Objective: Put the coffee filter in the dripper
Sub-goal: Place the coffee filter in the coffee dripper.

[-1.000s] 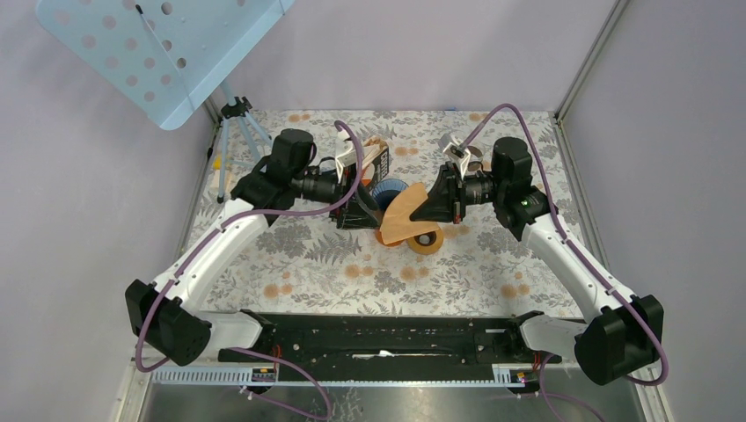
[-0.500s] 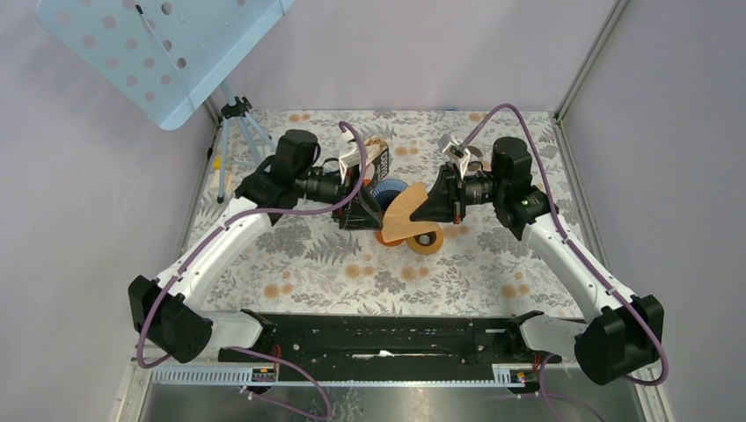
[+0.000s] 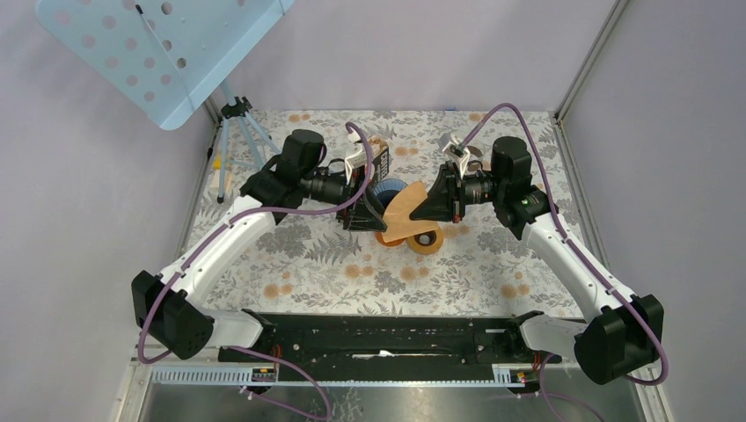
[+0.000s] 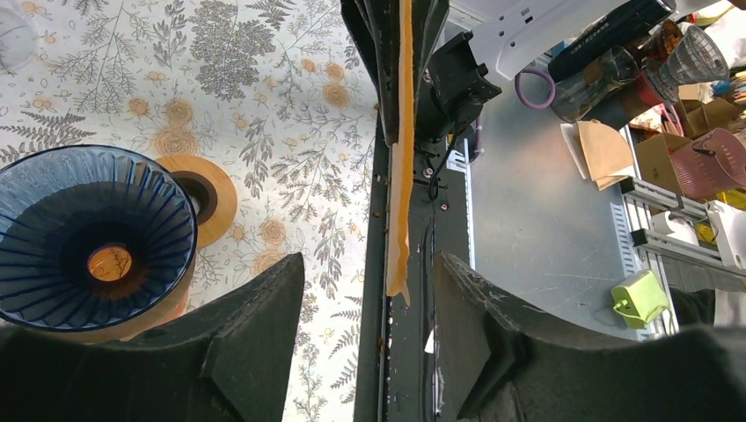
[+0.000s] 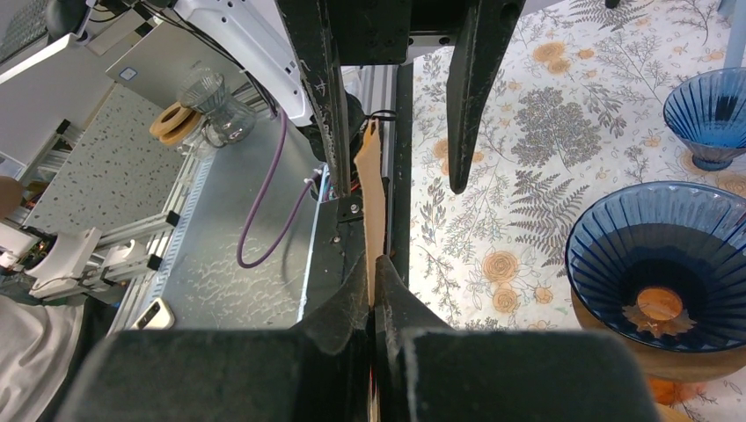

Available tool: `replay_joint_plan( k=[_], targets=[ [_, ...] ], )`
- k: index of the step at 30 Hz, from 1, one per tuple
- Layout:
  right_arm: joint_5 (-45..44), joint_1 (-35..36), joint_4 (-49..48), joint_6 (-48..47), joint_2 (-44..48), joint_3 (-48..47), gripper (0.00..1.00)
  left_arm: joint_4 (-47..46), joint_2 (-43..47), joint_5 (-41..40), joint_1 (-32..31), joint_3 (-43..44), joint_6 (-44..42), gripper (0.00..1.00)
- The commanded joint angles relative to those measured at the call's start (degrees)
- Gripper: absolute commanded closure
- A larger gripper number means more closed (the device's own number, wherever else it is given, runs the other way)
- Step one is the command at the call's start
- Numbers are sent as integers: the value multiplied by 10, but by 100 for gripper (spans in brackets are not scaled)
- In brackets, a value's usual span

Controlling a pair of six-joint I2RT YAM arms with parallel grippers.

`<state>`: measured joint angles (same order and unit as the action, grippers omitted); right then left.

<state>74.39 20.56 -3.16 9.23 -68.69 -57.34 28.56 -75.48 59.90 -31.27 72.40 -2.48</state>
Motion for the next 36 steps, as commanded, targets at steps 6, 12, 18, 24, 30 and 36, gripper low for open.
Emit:
replay_joint_plan(
  k=[6,12,18,24,30,36],
  targets=[
    [-1,-3,44,-46,8,-26,100,-41,46,8,46,4,3,41],
    [17,-3,10,-23,7,-20,100,-62,49,-1,57,-15,19,41],
    [15,-3,-9,-1,6,-22,100,-63,35,-16,45,-21,22,42],
    [18,-3,-20,9,4,-22,100,-64,29,-23,30,-17,21,42],
    [17,-3,-26,13,4,-20,100,-64,26,-23,25,-19,20,42],
    [15,-3,-27,14,3,-20,100,-64,25,-19,23,-19,20,42]
  ],
)
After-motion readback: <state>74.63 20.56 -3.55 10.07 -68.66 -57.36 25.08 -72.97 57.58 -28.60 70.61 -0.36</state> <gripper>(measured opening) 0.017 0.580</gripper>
